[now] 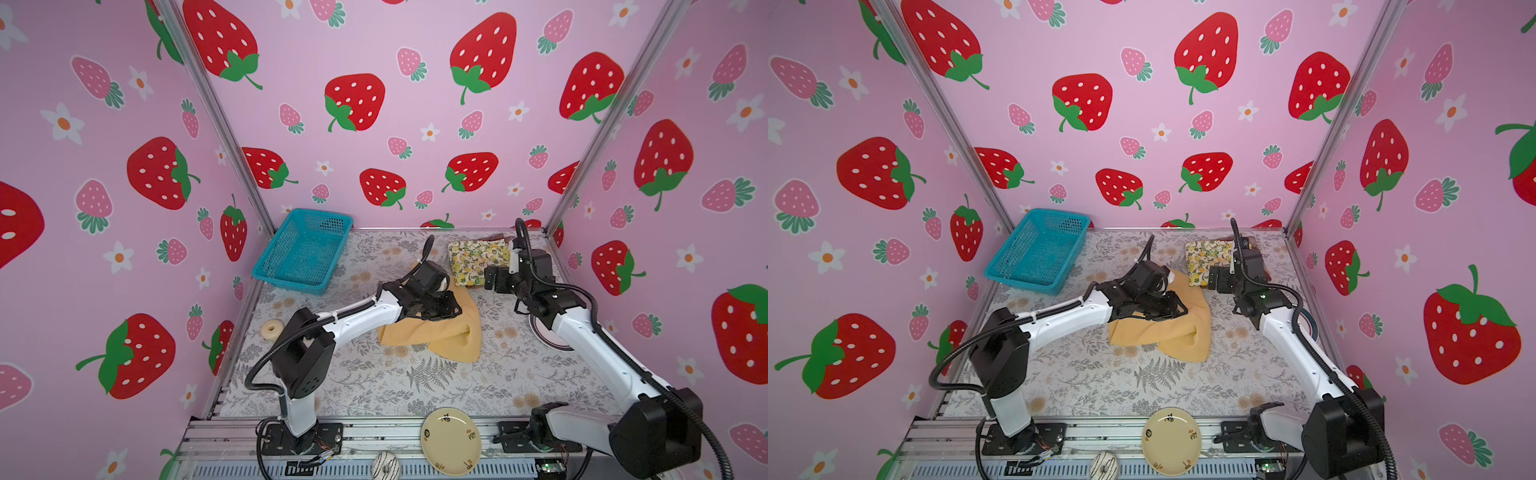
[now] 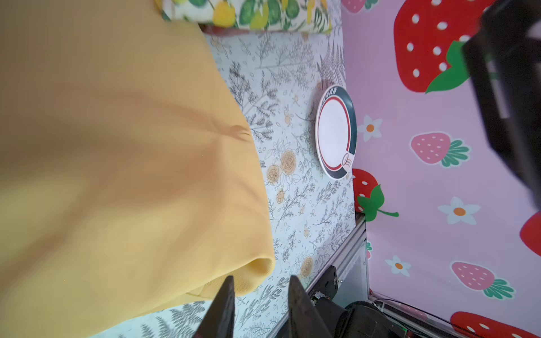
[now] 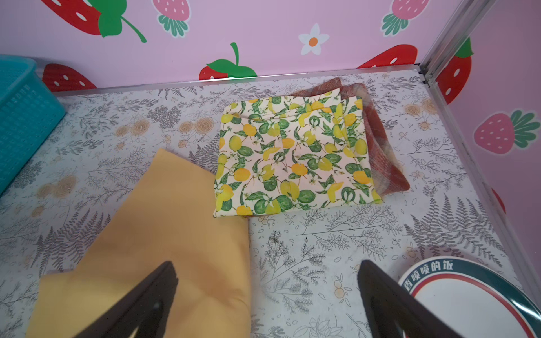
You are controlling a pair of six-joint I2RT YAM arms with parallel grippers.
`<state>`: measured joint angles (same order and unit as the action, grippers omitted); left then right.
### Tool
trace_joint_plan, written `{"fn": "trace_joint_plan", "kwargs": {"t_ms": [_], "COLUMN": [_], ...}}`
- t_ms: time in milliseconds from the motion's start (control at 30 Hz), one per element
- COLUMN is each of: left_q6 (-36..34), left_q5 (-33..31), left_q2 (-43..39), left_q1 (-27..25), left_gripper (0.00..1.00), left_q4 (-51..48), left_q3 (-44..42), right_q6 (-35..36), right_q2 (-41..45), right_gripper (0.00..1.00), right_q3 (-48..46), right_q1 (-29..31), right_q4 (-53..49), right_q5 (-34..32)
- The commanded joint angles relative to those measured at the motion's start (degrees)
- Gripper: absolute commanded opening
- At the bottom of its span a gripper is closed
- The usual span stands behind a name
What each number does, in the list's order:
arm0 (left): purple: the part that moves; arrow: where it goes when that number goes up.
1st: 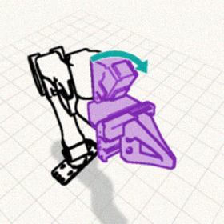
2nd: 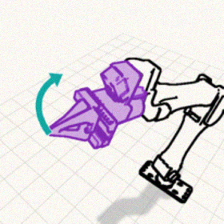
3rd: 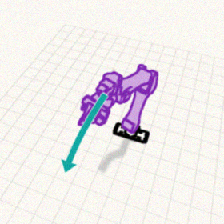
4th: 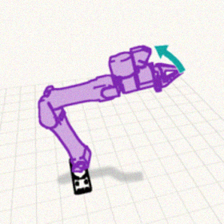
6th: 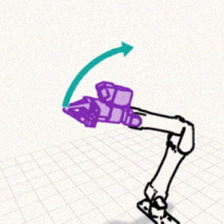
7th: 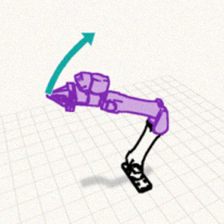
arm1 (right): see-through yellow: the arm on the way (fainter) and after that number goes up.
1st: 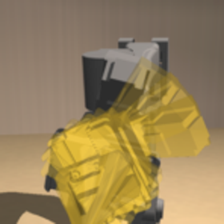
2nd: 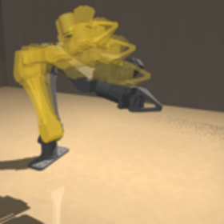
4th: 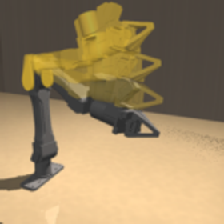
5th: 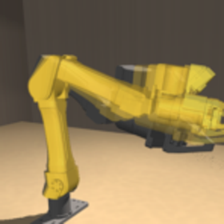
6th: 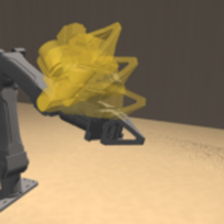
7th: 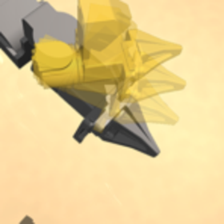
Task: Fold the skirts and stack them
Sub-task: 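Lift the mustard skirt out with the left gripper and lay it mid-table, then release the mustard skirt and reposition both grippers at its edges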
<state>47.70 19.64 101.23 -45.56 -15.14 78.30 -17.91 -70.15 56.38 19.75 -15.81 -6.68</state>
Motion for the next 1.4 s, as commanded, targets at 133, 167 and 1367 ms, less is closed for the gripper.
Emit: {"fn": "trace_joint_plan", "kwargs": {"t_ms": [133, 167, 1367], "left_q6": [-7.6, -9.3, -17.7], "left_q5": [-8.0, -8.2, -4.1], "left_q2": [-8.2, -6.7, 54.2], "left_q1": [12.4, 14.0, 19.2], "left_gripper": [0.46, 0.46, 0.47], "left_q4": [-8.9, -10.3, -32.4], "left_q3": [-1.3, 0.7, 63.7], "right_q6": [-1.6, -2.4, -8.1], "right_q2": [-1.2, -1.5, 2.0], "right_gripper": [1.00, 1.00, 1.00], "right_q3": [-4.5, -5.4, -16.3], "right_q1": [3.2, 3.6, 5.9], "right_q4": [-1.0, -0.5, 5.7], "right_q5": [8.9, 9.7, 14.3]}}
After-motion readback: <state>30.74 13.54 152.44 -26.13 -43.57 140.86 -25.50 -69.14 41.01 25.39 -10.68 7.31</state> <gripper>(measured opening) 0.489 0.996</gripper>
